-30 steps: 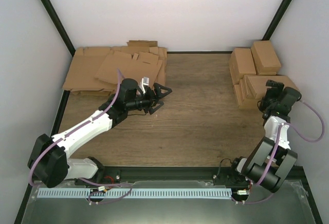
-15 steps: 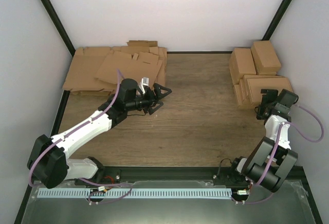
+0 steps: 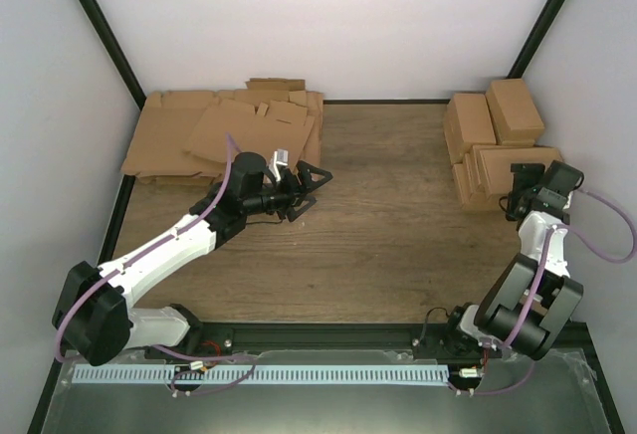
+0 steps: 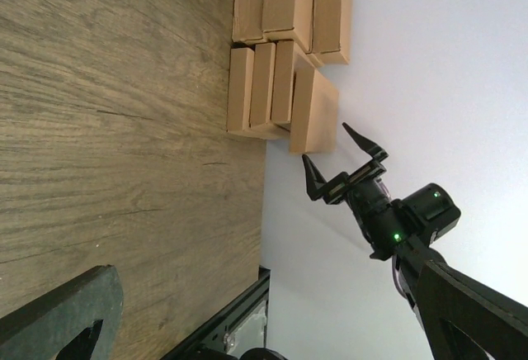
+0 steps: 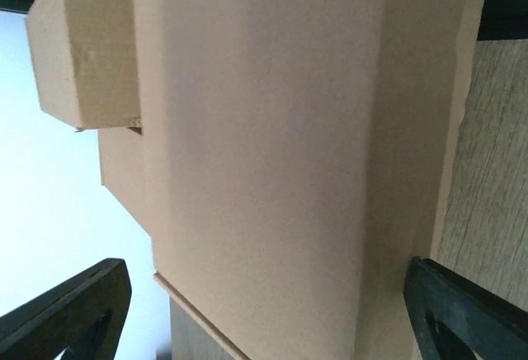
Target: Fold the paper box
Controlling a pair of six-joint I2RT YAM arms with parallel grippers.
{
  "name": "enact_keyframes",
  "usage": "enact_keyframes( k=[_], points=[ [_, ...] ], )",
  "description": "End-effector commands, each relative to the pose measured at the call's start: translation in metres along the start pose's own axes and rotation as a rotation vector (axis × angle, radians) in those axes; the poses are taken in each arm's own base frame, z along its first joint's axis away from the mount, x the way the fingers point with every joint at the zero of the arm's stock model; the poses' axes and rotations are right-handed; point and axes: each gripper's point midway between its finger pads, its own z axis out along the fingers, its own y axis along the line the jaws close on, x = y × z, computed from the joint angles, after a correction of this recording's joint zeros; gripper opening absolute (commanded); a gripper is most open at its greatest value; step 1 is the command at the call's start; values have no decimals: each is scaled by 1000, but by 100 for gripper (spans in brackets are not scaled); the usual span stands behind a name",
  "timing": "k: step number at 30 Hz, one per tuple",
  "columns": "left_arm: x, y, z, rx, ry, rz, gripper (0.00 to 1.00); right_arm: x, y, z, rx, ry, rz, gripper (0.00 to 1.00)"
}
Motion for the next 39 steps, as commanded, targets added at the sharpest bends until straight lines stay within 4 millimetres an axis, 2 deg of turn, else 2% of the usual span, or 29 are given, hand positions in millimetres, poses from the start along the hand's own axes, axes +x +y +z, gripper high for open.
enact_keyframes(
  k=[1, 8, 11, 16, 24, 35, 37, 39],
  points=[
    [-6, -11, -1, 14, -12, 20, 100, -7, 16, 5, -23, -28, -11, 93],
    [-8, -7, 1, -10, -16, 18, 100, -4, 30, 13, -47, -28, -13, 94],
    [-8, -8, 3, -11, -12, 20, 100, -4, 31, 14, -48, -30, -20, 98],
    [-9, -10, 2, -14, -15, 25, 100, -7, 30, -4, -58, -78, -49, 100],
    [-6, -14, -5, -28, -13, 35, 100, 8, 23, -41, -113, -88, -84, 100],
    [-7, -16, -11, -44, -23, 49, 100, 12, 0, -70, -48, -135, -105, 100],
    [-7, -17, -13, -42, -29, 50, 100, 7, -13, -76, -1, -181, -77, 94],
    [-7, -18, -14, -43, -33, 51, 100, 0, -24, -82, 37, -236, -46, 79]
  ],
)
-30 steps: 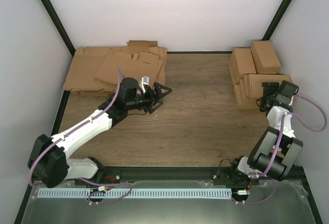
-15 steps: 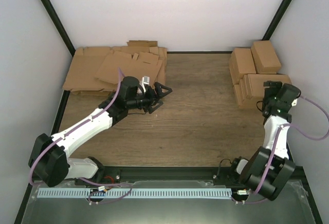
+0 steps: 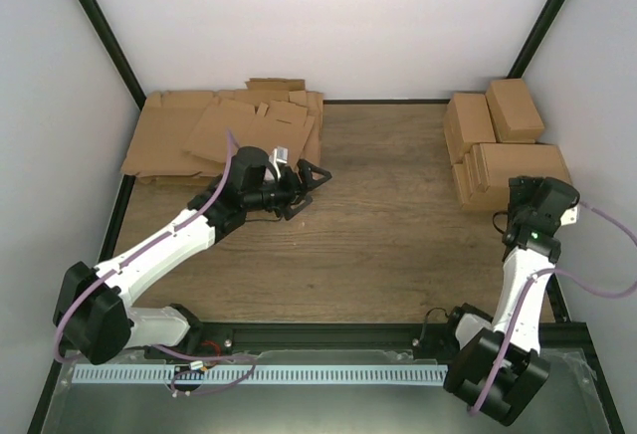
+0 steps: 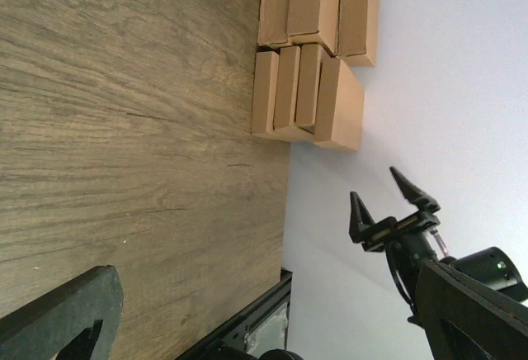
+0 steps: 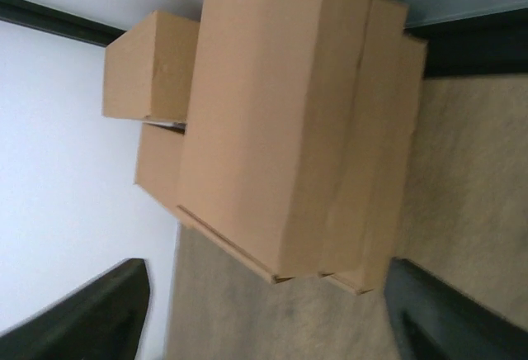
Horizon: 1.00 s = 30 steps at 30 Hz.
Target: Fold the paper box
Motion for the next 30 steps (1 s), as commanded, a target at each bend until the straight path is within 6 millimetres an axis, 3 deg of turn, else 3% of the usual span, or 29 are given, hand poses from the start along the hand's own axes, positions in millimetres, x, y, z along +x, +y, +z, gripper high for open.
enact_keyframes(
  k=[1, 3, 4, 9, 13, 17, 24, 30],
  points=[
    [-5, -18, -13, 32, -31, 29, 100, -12, -33, -14, 133, -117, 46, 65],
    [-4, -17, -14, 31, -33, 28, 100, -14, -44, -18, 175, -147, 74, 16],
    [-4, -17, -15, 30, -34, 28, 100, -15, -47, -19, 191, -153, 83, 3],
    [-3, -16, -18, 26, -40, 27, 100, -8, -63, -13, 254, -132, 130, 1],
    [-3, -15, -21, 21, -50, 30, 100, -5, -75, 4, 337, -102, 165, 1],
    [-2, -12, -21, 15, -49, 28, 100, -1, -72, 24, 351, -58, 196, 1],
    [0, -10, -24, 14, -52, 28, 100, -24, -67, 47, 412, -130, 198, 1],
    [0, -11, -21, 19, -41, 29, 100, -28, -70, 71, 466, -124, 202, 1]
  ],
)
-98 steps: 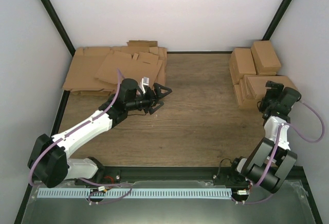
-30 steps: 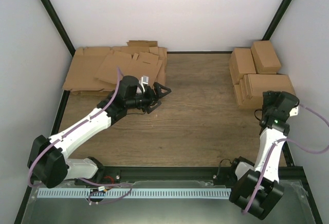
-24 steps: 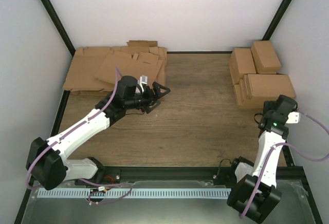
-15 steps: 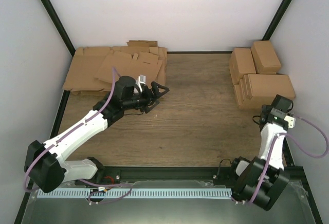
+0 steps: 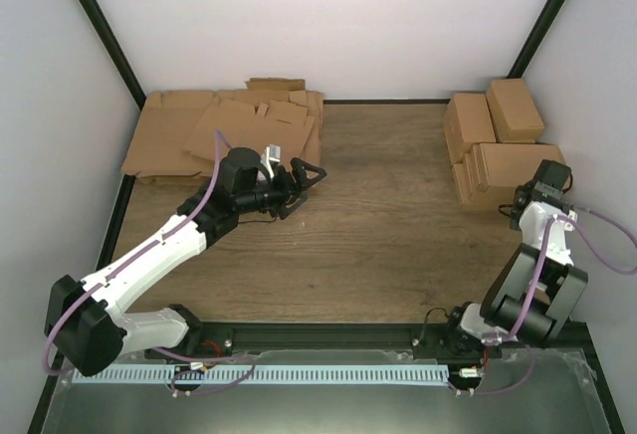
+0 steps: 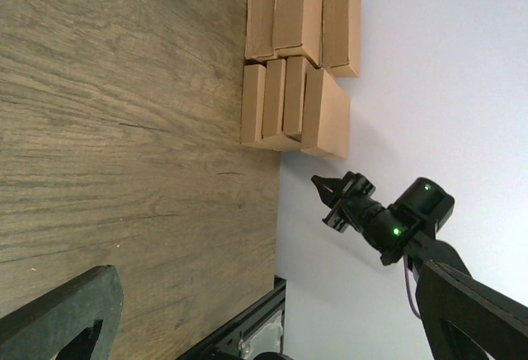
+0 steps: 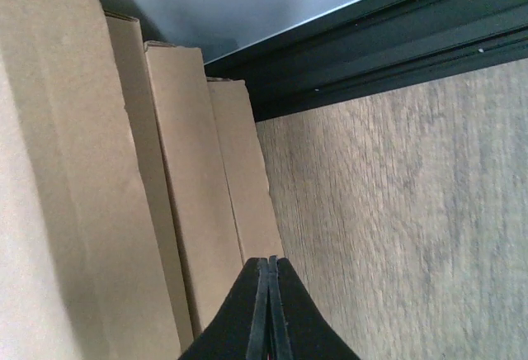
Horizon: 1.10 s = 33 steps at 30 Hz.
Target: Fold the paper box
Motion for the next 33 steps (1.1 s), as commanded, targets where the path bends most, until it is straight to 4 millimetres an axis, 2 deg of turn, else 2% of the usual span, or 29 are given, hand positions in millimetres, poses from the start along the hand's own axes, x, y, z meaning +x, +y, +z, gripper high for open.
enact_keyframes(
  k=[1, 10, 11, 12, 15, 16, 17, 25, 30, 31, 33],
  points=[
    [1, 0, -1, 3, 4, 10, 100, -11, 15, 9, 16, -47, 17, 1],
    [1, 1, 5, 2, 14, 12, 100, -13, 23, 18, 18, -56, 10, 1],
    [1, 1, 5, 2, 15, 13, 100, -13, 24, 18, 15, -55, 8, 4],
    [1, 1, 5, 3, 15, 13, 100, -13, 26, 18, 8, -55, 2, 15],
    [0, 1, 5, 3, 12, 17, 100, -14, 27, 17, 2, -61, -1, 62],
    [0, 1, 5, 2, 12, 16, 100, -15, 28, 16, 2, -65, -1, 71],
    [0, 2, 6, 2, 13, 16, 100, -16, 28, 15, 6, -68, 0, 73],
    [1, 1, 4, 3, 13, 18, 100, -17, 24, 11, 22, -71, 8, 68],
    [1, 2, 1, -1, 9, 24, 100, -18, 23, 6, 0, -82, 2, 70],
    [2, 3, 1, -3, 9, 24, 100, -18, 26, 6, -10, -80, -4, 64],
    [3, 3, 0, -2, 10, 25, 100, -17, 29, 8, -13, -71, -9, 43]
  ],
)
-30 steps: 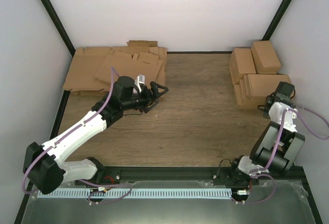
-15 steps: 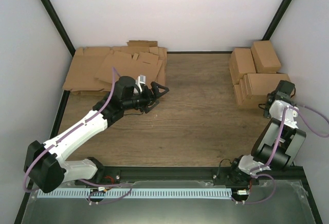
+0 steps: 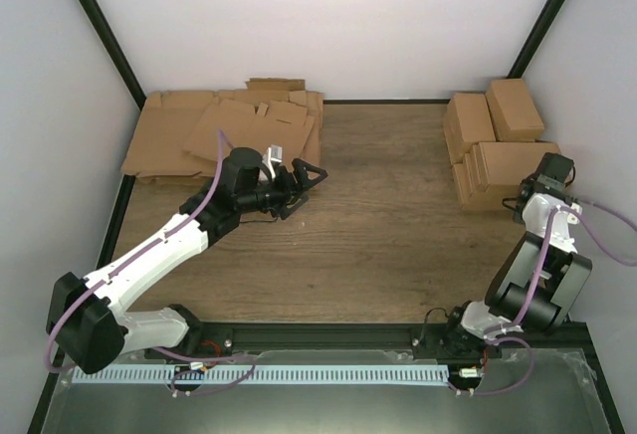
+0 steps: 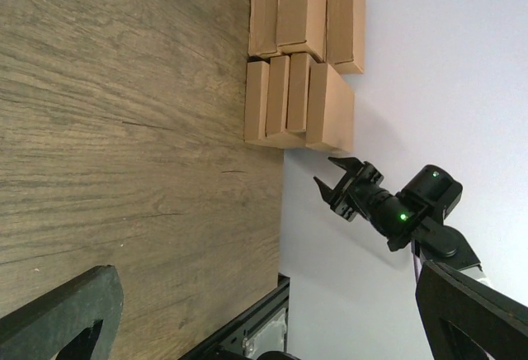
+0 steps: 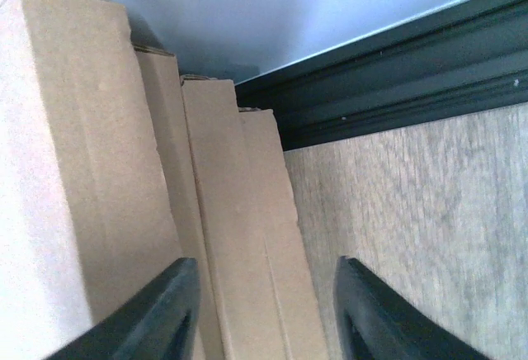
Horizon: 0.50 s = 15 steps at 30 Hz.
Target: Fold the paper box
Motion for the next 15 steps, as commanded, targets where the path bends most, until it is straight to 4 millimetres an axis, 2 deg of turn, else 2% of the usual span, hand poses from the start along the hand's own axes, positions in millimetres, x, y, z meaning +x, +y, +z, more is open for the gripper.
enact_keyframes(
  k=[1, 2, 6, 8, 11, 12, 13, 15],
  points=[
    [2, 1, -5, 2, -2, 22, 100, -6, 14, -6, -23, -24, -9, 34],
    [2, 1, -5, 1, -2, 23, 100, -6, 14, -5, -14, -19, -9, 25],
    [1, 1, -5, 1, -5, 21, 100, -2, 19, 0, -25, 4, -1, 12],
    [1, 0, -4, 5, -4, 18, 100, 0, 19, 3, -28, 13, 13, 2],
    [0, 0, -4, 6, -6, 18, 100, 4, 24, 8, -32, 34, 9, 1],
    [0, 0, -4, 6, -5, 19, 100, 5, 25, 9, -34, 40, 3, 3],
    [0, 0, -3, 5, -5, 19, 100, 5, 28, 11, -44, 46, -4, 13],
    [1, 1, -3, 2, -3, 18, 100, 6, 34, 11, -72, 46, -20, 43]
  ],
)
